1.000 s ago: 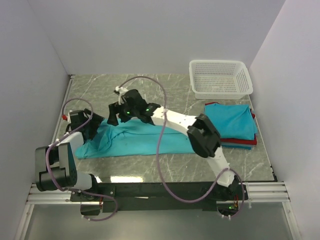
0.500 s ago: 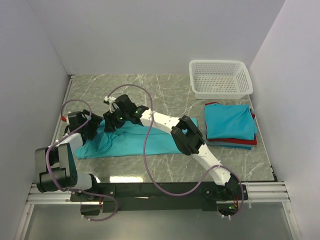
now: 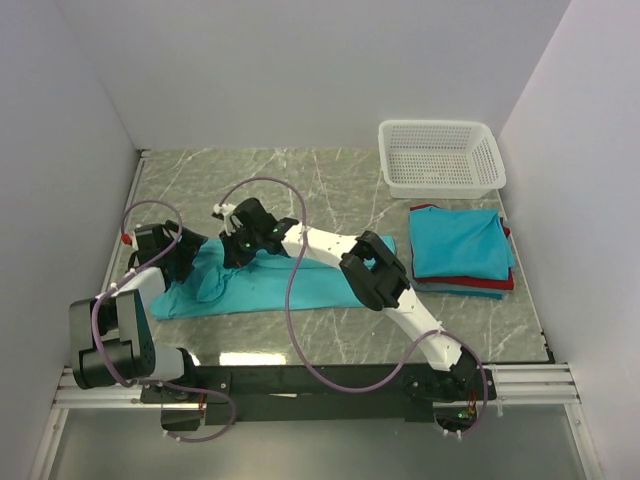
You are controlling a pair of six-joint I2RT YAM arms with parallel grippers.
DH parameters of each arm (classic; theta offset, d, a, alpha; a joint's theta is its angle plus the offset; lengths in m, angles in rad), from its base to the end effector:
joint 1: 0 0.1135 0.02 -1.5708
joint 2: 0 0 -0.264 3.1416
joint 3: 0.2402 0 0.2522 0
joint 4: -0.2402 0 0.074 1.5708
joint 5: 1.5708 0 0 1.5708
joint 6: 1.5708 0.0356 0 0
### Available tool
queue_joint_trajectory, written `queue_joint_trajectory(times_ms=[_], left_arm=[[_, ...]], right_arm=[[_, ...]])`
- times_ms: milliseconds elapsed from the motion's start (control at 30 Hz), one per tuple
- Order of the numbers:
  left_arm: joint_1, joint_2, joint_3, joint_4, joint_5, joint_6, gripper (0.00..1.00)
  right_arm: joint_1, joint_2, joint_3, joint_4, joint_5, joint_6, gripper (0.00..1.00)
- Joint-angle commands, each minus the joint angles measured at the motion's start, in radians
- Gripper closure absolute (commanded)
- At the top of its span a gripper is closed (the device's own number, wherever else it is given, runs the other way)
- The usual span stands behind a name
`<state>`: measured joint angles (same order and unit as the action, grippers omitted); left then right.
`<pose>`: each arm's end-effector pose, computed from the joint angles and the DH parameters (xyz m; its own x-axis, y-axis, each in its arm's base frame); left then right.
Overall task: Fold and stack the t-shirts
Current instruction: Fold the tshirt
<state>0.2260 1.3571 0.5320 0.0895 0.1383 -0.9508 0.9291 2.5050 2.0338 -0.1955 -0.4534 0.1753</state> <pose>0.2499 0.0524 0.1589 -0.2804 -0.8916 -0.3555 -0.6033 0.4518 -0.6572 0.3234 0.4588 0.1471 -0.5260 -0.4420 -0.7266 -0.8474 0.3447 0.4038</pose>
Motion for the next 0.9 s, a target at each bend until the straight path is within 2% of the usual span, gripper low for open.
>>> queue_joint_trajectory(times_ms=[0,167,500,567,633,667,700,767,800,867], left_arm=[[0.006,-0.027,0.006,-0.036,-0.02,0.026,0.01],[0.006,-0.024,0.013,-0.056,-0.039,0.035,0.0],[0.01,-0.038,0.02,-0.076,-0.059,0.043,0.01],[0.009,-0.042,0.019,-0.079,-0.059,0.046,0.01],[0.009,-0.05,0.02,-0.086,-0.063,0.047,0.01],[0.009,-0.053,0.023,-0.086,-0.062,0.047,0.01],[0.01,-0.058,0.023,-0.086,-0.063,0.052,0.01],[0.01,-0.062,0.029,-0.086,-0.062,0.061,0.01],[0.009,-0.064,0.033,-0.112,-0.056,0.07,0.0],[0.009,-0.07,0.043,-0.134,-0.045,0.075,0.01]], right_arm=[[0.002,-0.08,-0.029,0.008,0.035,-0.025,1.0],[0.01,-0.196,-0.179,0.117,0.041,-0.02,1.0],[0.025,-0.374,-0.456,0.171,0.105,-0.04,1.0],[0.025,-0.409,-0.49,0.163,0.128,-0.049,0.93],[0.025,-0.449,-0.538,0.16,0.131,-0.056,0.91],[0.025,-0.463,-0.556,0.165,0.13,-0.056,0.87],[0.027,-0.478,-0.596,0.168,0.134,-0.053,0.7],[0.025,-0.532,-0.636,0.186,0.142,-0.037,0.63],[0.025,-0.554,-0.679,0.194,0.144,-0.034,0.49],[0.024,-0.623,-0.727,0.23,0.154,-0.027,0.32]])
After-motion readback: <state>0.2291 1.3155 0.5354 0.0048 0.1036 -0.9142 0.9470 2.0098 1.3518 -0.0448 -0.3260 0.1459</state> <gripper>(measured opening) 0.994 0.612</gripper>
